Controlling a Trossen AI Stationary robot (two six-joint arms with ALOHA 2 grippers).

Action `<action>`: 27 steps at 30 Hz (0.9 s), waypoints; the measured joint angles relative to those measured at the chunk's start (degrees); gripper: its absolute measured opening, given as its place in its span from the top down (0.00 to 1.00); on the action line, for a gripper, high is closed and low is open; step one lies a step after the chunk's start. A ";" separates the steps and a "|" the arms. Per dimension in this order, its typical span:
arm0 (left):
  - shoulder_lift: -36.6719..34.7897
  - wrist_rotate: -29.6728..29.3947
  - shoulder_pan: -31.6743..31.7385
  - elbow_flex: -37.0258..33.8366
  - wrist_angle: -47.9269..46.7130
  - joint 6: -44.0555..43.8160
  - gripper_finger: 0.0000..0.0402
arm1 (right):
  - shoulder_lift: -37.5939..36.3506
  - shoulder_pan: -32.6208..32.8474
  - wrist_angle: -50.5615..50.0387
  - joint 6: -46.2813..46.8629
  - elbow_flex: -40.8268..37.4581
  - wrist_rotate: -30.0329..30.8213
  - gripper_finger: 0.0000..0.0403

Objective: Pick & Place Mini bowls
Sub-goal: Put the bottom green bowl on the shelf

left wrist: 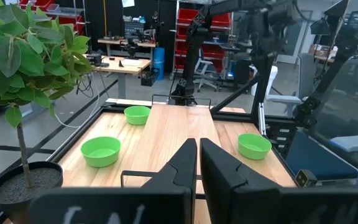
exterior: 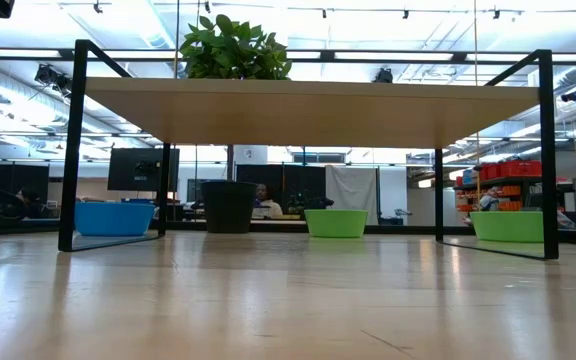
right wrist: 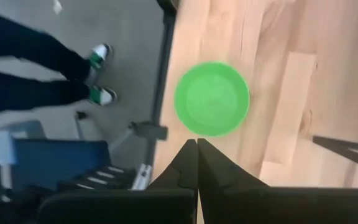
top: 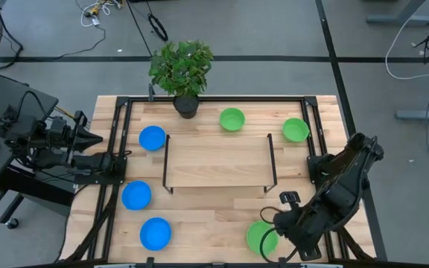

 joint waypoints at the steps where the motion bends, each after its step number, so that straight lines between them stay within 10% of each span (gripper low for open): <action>1: -0.02 0.00 0.02 0.00 -0.02 0.00 0.94 | 0.00 0.23 0.31 -0.24 -1.25 0.07 1.00; 27: -0.01 0.01 0.02 0.01 -0.01 0.01 0.94 | -0.10 3.98 25.37 -28.99 -22.96 1.56 1.00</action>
